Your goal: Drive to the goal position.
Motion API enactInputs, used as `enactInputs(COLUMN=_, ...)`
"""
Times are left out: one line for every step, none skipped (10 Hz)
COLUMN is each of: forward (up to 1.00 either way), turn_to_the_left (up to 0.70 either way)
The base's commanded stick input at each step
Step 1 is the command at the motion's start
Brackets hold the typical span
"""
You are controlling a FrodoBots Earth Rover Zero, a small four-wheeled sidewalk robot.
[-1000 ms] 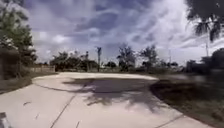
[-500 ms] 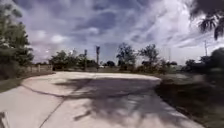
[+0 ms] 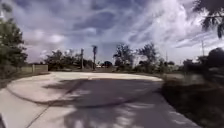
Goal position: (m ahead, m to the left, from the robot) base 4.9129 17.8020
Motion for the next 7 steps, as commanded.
enactInputs(forward=0.98, turn_to_the_left=0.0)
enactInputs(forward=0.98, turn_to_the_left=0.0)
enactInputs(forward=0.98, turn_to_the_left=0.0)
enactInputs(forward=0.98, turn_to_the_left=0.0)
enactInputs(forward=0.98, turn_to_the_left=0.0)
enactInputs(forward=0.98, turn_to_the_left=0.0)
enactInputs(forward=0.98, turn_to_the_left=0.0)
